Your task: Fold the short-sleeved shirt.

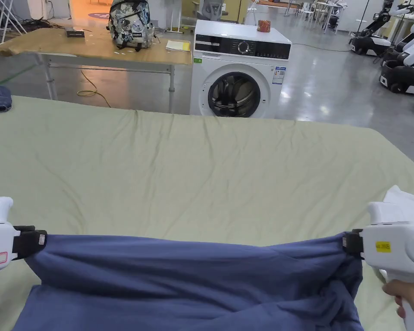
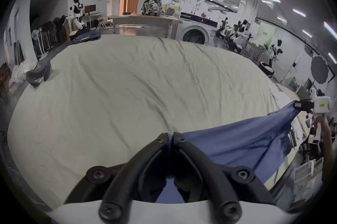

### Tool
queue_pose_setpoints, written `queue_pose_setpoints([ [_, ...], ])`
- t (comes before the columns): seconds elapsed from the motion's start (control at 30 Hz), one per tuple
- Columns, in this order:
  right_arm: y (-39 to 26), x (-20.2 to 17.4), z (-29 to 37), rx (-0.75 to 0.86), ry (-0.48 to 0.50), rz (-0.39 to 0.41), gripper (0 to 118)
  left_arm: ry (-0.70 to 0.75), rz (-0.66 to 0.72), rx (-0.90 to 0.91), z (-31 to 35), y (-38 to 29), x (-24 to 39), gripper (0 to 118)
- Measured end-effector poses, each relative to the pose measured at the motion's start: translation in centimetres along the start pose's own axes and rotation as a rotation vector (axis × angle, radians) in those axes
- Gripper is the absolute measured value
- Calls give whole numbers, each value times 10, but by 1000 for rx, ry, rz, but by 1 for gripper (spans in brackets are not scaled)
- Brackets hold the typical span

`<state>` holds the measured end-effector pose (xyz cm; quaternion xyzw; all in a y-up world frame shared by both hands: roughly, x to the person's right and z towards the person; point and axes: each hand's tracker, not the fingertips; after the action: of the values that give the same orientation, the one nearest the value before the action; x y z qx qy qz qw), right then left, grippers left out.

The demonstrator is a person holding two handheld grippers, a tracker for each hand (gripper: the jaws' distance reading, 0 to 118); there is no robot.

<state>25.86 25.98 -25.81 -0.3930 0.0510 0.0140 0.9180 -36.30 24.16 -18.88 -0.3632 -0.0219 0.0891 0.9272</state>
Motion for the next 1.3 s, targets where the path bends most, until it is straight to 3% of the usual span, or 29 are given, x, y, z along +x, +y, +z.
queue_pose_setpoints([
  [0.23,-61,2,45,-27,17,14,0,-40,21,-29,34,-48,0,0],
  [0.47,-124,3,56,-140,22,-23,0,-41,21,-129,45,-102,-5,0],
  [0.8,-166,12,5,-308,-27,15,0,33,-52,-343,8,-140,-3,0],
  [1.1,-171,11,-14,-294,-54,20,1,39,-1,-296,2,-142,-7,1],
  [1.17,-163,8,-6,-300,-77,25,16,25,34,-289,6,-136,-7,10],
  [1.23,-152,5,5,-252,-165,42,59,12,61,-256,11,-128,-4,32],
  [1.27,-146,4,11,-220,-195,50,69,17,60,-234,14,-123,-1,46],
  [1.3,-140,3,16,-181,-201,51,70,33,47,-200,15,-118,4,62],
])
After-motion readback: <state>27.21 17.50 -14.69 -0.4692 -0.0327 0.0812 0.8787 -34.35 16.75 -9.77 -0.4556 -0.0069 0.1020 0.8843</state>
